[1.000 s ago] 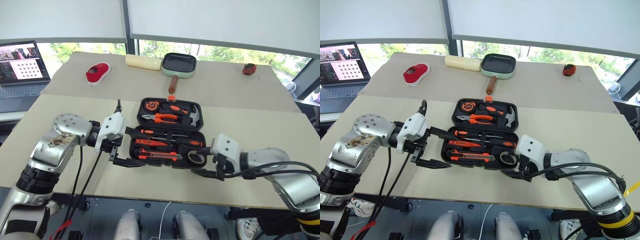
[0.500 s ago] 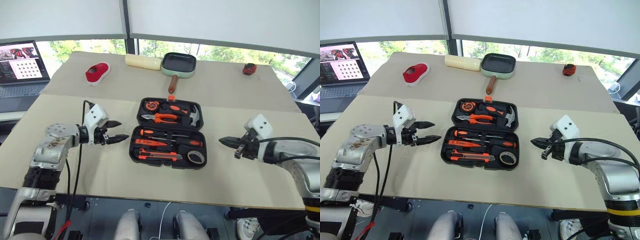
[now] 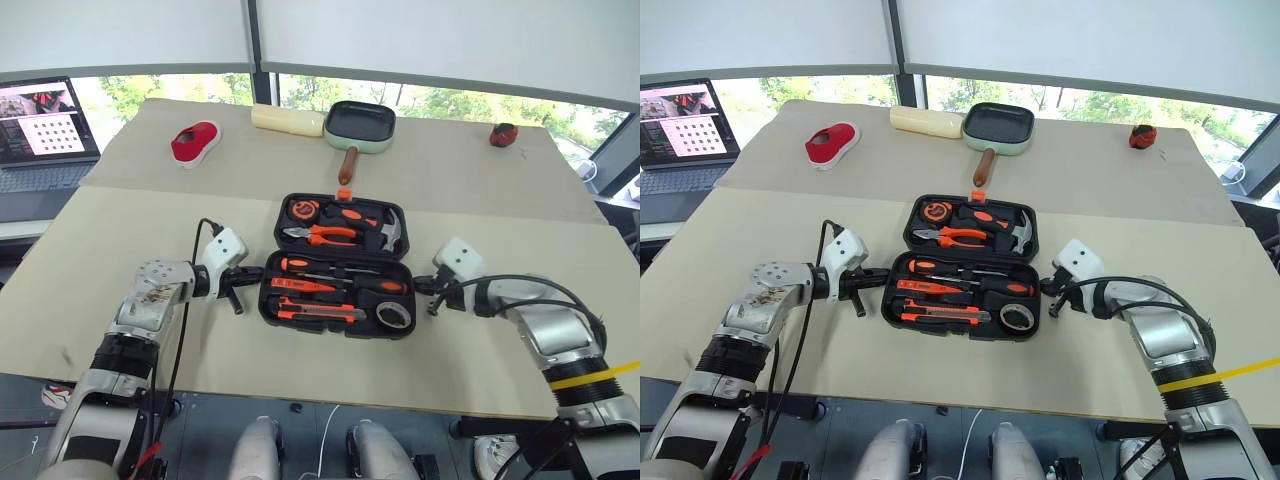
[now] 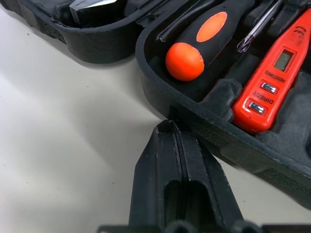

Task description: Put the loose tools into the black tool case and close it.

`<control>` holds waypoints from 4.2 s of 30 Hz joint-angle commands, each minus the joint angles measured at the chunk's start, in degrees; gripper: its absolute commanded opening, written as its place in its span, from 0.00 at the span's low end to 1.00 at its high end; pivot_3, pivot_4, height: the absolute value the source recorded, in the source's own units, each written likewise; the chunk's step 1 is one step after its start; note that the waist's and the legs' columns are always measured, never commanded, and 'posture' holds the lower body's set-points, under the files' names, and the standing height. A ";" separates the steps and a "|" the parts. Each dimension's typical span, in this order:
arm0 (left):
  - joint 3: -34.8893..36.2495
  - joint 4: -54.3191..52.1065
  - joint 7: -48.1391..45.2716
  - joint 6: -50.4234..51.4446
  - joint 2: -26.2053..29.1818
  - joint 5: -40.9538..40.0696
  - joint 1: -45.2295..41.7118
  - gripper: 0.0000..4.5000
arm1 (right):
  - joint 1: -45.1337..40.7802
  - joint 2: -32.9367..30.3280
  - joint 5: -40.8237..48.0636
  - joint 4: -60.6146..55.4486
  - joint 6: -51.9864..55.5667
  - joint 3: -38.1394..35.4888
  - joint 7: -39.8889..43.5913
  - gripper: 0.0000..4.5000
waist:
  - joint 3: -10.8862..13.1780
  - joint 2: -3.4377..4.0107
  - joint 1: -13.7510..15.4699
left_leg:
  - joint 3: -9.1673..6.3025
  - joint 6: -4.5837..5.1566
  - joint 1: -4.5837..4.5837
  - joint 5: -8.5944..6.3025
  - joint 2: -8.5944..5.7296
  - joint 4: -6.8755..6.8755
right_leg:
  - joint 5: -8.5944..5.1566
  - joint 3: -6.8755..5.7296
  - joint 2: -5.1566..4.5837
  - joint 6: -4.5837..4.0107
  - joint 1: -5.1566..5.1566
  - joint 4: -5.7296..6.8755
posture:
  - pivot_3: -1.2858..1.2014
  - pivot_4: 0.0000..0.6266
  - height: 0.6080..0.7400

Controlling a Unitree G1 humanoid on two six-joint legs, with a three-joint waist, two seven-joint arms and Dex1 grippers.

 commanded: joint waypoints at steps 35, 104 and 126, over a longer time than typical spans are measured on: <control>9.91 6.03 6.94 40.09 1.91 -13.41 -13.18 0.80 | -6.94 2.50 13.92 -4.10 30.65 -18.57 -9.25 0.75 | 0.01 -0.04 -0.24 | -0.07 -0.08 0.33 0.35 0.02 -0.13 | 0.17 -0.01 0.11 -0.14 0.11 0.08 | 0.52 0.24 1.00; 17.91 -32.38 18.67 -7.23 -4.49 -7.30 27.37 0.16 | 33.43 -2.12 -8.35 -23.24 -45.84 -17.50 -8.88 0.00 | -0.16 0.17 -0.41 | -0.07 -0.27 0.29 0.33 -0.03 -0.40 | 0.27 -0.01 0.00 -0.05 0.13 -0.13 | 0.52 0.24 1.00; 2.94 6.33 -3.01 -18.82 3.09 0.97 -4.30 0.01 | 47.36 -11.61 0.16 -36.06 -30.86 -12.74 9.99 0.00 | -0.17 -0.15 1.05 | 0.11 -0.37 1.08 0.24 0.06 -0.41 | 0.02 -0.11 -0.04 -0.26 0.96 -0.44 | 0.52 0.24 1.00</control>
